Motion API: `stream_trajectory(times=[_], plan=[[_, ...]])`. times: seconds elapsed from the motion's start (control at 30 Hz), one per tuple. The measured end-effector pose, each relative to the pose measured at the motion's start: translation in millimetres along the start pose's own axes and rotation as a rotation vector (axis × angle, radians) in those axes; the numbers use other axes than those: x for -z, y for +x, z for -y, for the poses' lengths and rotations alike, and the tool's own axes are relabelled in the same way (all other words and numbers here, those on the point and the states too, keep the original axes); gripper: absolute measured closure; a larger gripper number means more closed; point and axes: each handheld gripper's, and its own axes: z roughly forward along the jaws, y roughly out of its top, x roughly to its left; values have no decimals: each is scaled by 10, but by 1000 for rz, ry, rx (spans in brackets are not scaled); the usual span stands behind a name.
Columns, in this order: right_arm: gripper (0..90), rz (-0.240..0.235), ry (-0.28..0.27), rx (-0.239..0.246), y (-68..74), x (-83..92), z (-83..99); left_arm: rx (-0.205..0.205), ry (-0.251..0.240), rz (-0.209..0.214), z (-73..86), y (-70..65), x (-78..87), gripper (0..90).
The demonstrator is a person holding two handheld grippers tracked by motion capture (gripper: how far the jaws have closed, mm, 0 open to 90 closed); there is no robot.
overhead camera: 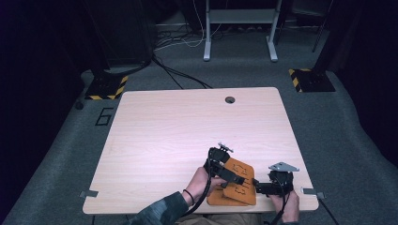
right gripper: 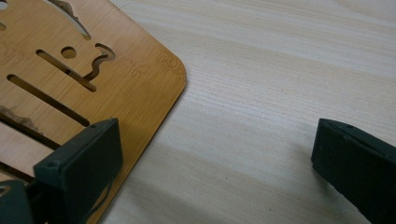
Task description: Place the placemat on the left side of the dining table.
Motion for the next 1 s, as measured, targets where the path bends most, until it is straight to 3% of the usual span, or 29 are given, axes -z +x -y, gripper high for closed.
stream_trajectory(times=[0.1,0.3,0.67,1.0], plan=[[11,4,0,4,0,-2,0,-1,6,-4,-36,-35,15,117],[10,4,-1,5,1,-3,2,39,5,-8,-101,-59,22,151],[11,4,-10,-2,-16,4,11,27,40,-9,-238,-196,44,190],[10,6,-22,-30,-35,20,17,65,99,-29,-372,-358,5,371]])
